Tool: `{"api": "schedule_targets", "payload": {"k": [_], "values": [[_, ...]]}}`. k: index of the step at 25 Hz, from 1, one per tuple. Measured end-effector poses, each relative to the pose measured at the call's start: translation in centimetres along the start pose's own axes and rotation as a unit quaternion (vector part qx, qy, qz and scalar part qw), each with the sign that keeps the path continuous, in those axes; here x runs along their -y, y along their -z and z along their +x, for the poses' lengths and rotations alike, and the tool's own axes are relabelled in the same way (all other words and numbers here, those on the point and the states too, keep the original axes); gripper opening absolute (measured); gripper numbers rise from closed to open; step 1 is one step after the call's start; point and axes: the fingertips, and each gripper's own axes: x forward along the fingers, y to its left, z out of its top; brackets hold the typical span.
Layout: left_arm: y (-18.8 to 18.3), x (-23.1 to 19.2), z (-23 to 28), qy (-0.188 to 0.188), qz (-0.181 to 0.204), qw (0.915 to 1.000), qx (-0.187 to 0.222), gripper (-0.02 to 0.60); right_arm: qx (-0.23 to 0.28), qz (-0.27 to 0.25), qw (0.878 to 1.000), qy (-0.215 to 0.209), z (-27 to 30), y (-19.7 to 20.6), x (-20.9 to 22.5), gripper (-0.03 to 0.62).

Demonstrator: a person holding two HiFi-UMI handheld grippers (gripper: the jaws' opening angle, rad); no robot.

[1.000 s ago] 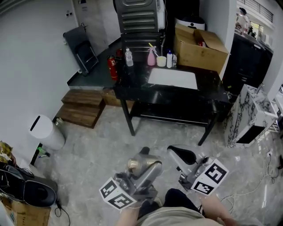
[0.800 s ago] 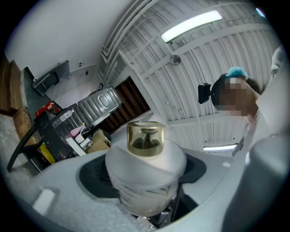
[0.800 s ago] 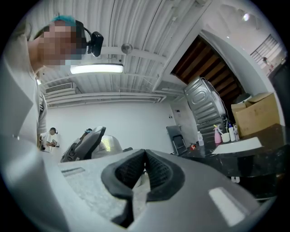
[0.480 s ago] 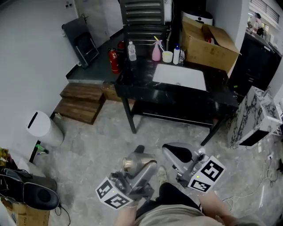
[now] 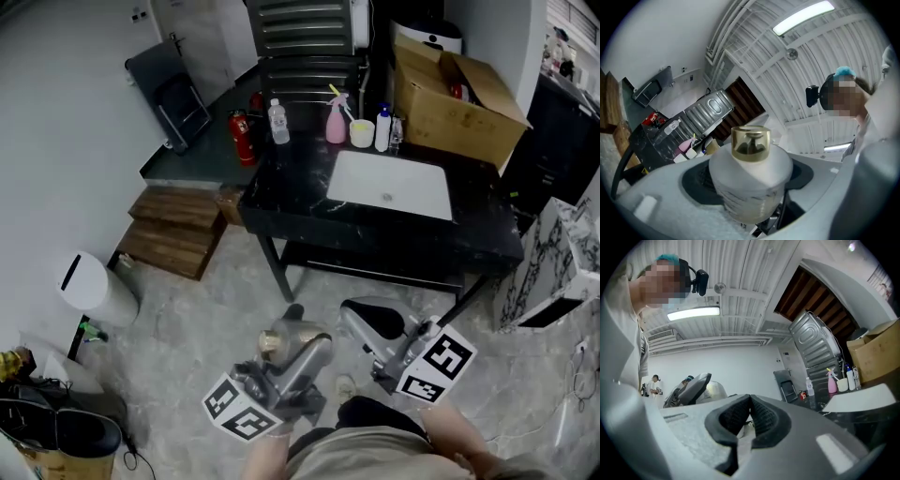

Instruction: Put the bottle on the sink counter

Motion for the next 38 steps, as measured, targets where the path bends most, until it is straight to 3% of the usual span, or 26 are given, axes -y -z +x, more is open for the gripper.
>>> {"api": "schedule_targets", "payload": {"k": [11,29,38], "values": [[-0.9,-8.0,10.6,0.009,0.015,0.9999,-0.001,0.348,0.0,0.009,1.0,-0.015,4.5,-0.6,10.8,0.003],[0.2,-16.4,16.4,-0.008,-0.005,0.9998,-0.019,0.348,-0.002,0.057,0.998,0.022,8.1,1.3,20.2,0.003],[-3.2,-24.7,21.0,0.002,-0.003,0.9996,-0.03,0.348,-0.007,0.063,0.997,0.041,15.0,1.6,26.5,0.003]]}}
